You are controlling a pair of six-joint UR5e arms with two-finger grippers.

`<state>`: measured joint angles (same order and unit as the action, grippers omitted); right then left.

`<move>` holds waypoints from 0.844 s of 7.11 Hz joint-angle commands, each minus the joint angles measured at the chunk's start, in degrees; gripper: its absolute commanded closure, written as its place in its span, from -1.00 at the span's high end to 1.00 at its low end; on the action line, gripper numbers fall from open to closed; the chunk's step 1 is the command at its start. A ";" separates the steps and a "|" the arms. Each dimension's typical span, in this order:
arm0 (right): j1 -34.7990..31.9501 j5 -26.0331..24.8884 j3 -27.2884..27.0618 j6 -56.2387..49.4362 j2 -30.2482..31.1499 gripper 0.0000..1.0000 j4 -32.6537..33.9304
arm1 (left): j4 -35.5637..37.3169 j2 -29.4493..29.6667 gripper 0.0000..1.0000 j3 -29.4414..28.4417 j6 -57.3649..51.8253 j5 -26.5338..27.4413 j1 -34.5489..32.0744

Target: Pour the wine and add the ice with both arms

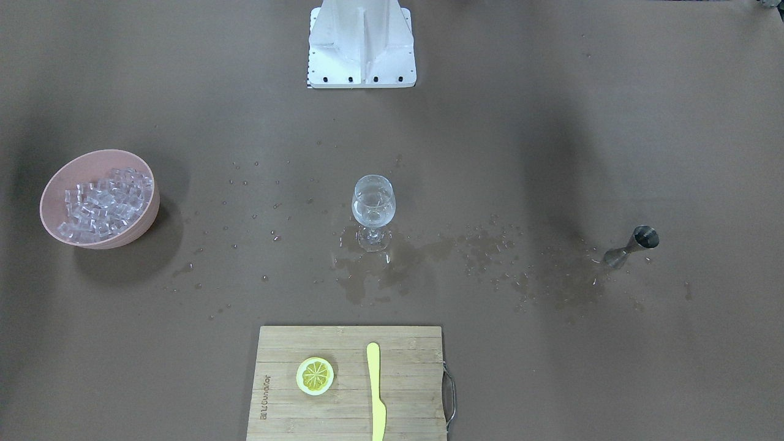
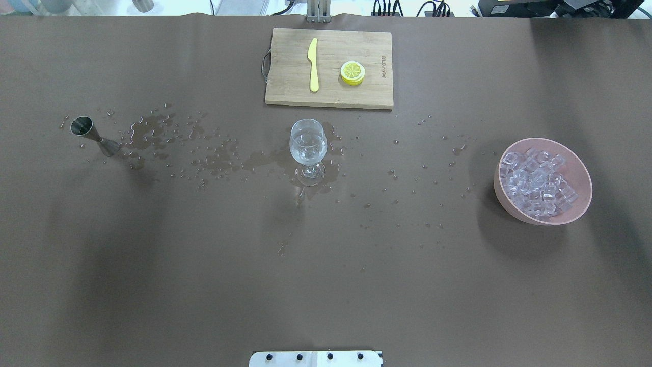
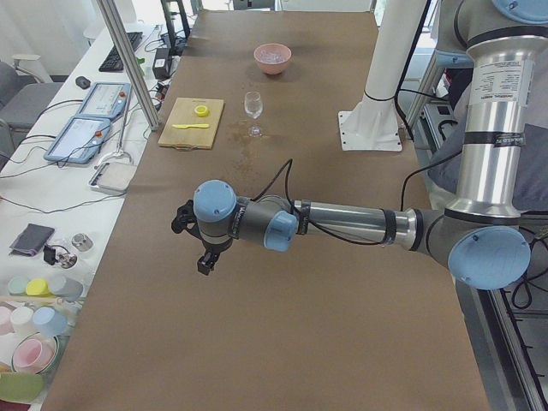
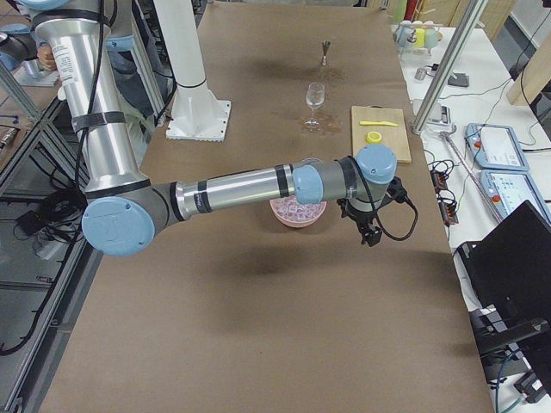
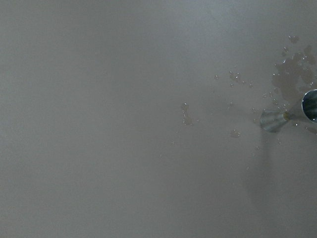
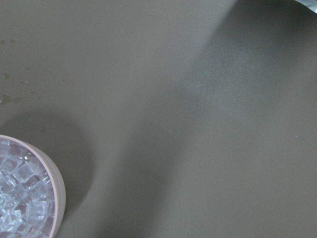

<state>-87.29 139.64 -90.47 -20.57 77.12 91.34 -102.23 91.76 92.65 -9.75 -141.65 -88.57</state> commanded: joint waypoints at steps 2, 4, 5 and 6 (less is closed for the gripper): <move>-2.18 -0.77 0.81 0.00 1.01 1.00 0.59 | 0.01 -0.97 0.96 0.51 0.09 -0.03 -0.55; -2.18 -5.06 0.38 -0.09 3.72 1.00 -0.19 | -0.52 -0.80 0.96 1.65 -0.09 0.49 -1.43; -2.18 -5.51 0.55 0.00 3.82 1.00 -0.11 | -0.52 -0.88 0.96 3.39 0.08 0.15 -1.60; -2.18 -7.26 0.64 0.00 4.09 1.00 -0.11 | -0.69 -0.88 0.96 3.50 0.17 0.41 -1.51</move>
<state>-89.47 134.17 -89.92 -20.59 80.77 91.28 -102.76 90.90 95.47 -9.67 -141.40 -90.07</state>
